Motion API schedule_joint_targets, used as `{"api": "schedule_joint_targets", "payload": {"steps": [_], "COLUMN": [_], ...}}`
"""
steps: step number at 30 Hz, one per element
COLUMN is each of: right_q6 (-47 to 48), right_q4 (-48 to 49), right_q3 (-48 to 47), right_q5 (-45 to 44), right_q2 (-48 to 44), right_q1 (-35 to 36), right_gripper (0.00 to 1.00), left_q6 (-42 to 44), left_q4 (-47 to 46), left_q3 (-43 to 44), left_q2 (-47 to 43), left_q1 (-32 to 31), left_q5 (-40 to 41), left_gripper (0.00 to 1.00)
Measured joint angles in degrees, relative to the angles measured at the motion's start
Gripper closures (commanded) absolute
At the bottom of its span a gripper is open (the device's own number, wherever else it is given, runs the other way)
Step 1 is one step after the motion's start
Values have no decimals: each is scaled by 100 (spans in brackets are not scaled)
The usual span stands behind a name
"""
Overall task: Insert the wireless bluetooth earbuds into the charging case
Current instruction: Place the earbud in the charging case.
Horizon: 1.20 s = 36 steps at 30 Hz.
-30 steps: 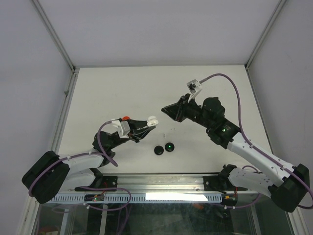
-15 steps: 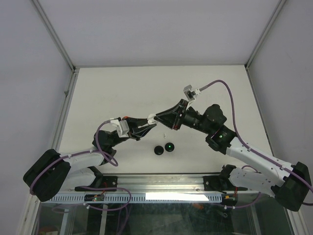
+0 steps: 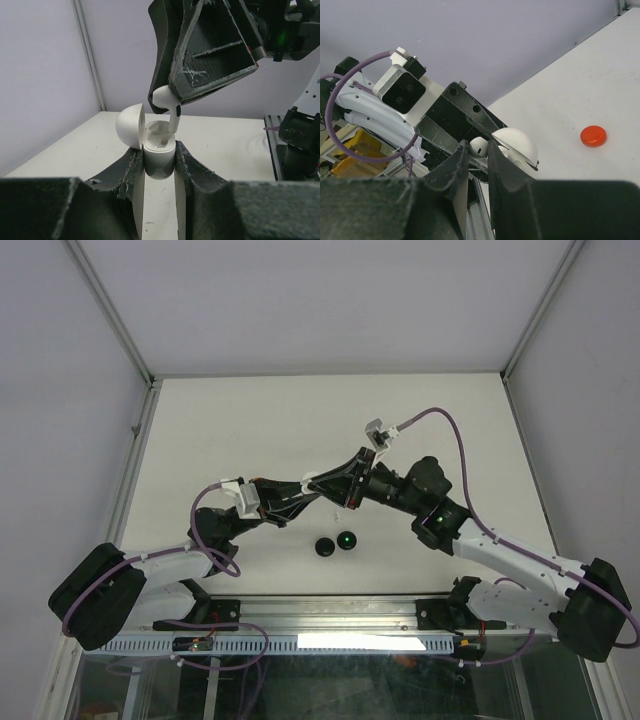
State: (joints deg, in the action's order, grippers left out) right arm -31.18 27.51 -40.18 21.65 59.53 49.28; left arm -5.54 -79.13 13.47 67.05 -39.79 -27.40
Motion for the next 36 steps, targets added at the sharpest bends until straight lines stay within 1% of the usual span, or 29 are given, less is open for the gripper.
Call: {"api": "schedule_joint_targets", "payload": {"steps": [18, 26, 36], "right_q6": [-79, -90, -39], "right_q4": [116, 177, -66], "right_q3": [68, 140, 162], "right_q5": [-195, -348, -601], "right_q2": [125, 96, -103], "right_q1": [48, 76, 107], "right_gripper": [90, 88, 86], "left_q6": [-105, -109, -103], "left_q4": [-24, -7, 13], "left_q3": [0, -2, -28], "left_q2": [-24, -37, -138], "left_q1": [0, 0, 0], "left_q5": [-9, 7, 155], "left_gripper": [92, 92, 92]}}
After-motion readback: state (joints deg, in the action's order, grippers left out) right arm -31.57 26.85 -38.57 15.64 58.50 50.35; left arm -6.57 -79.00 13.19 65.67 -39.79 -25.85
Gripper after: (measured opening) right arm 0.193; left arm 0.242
